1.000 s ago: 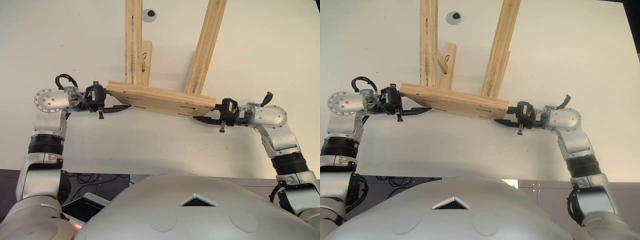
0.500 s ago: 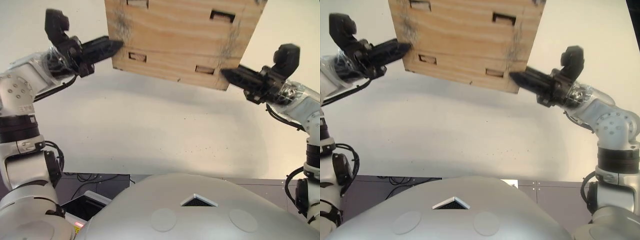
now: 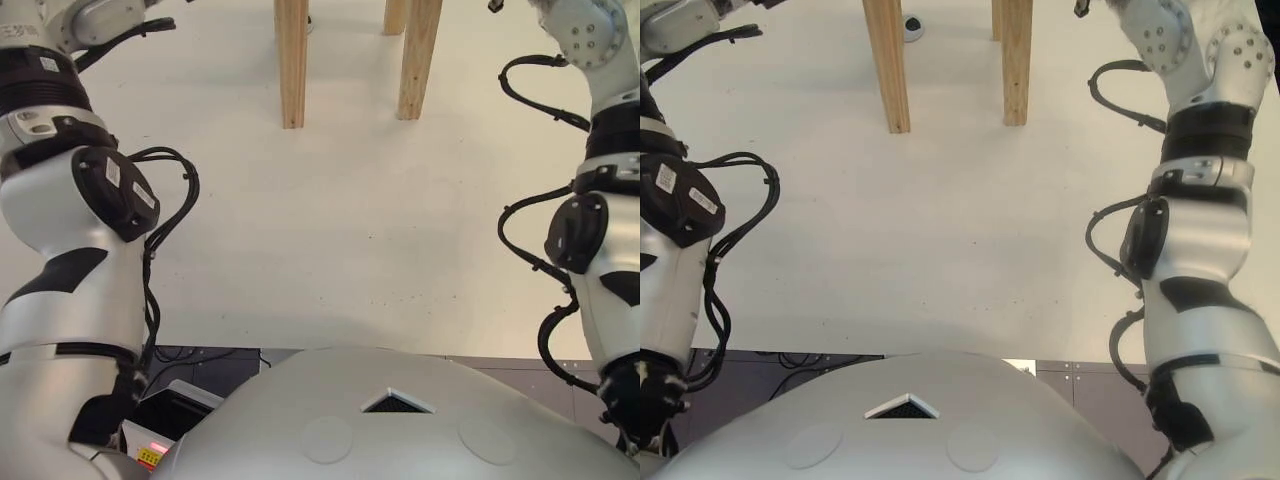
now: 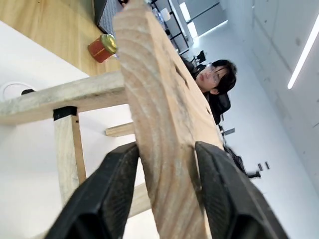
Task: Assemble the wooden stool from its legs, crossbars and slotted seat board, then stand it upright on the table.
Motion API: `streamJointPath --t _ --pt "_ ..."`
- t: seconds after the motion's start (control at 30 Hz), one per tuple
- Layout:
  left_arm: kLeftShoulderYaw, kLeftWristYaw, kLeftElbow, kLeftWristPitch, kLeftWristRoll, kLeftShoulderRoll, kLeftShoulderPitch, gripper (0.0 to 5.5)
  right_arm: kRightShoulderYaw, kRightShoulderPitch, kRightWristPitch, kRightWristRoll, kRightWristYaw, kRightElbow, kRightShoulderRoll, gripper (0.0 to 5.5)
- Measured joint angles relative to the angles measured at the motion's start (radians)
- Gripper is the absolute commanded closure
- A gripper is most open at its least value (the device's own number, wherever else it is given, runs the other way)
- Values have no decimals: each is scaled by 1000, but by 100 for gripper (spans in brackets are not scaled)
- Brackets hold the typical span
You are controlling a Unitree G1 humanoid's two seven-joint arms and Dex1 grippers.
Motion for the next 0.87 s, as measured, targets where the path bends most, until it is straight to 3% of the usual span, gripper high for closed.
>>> streamJointPath --t 0.23,0.5,0.57,0.7,0.8,0.87 --pt "41 -192 126 -81 63 -1 -19 197 -143 -28 59 -163 90 98 38 197" --pt "241 -238 176 -264 37 32 28 83 -354 95 97 -223 153 1 40 64" --pt "269 -232 106 -301 37 19 100 71 -430 166 85 -213 162 -83 55 58" --pt "224 -151 -134 -478 137 -98 332 71 -538 326 4 -189 239 -277 152 58" --pt "85 -90 -212 -769 363 -192 503 71 -429 463 -173 -446 357 -356 206 58" --pt "25 -85 -194 -989 479 -222 534 71 -385 468 -361 -601 401 -275 236 58"
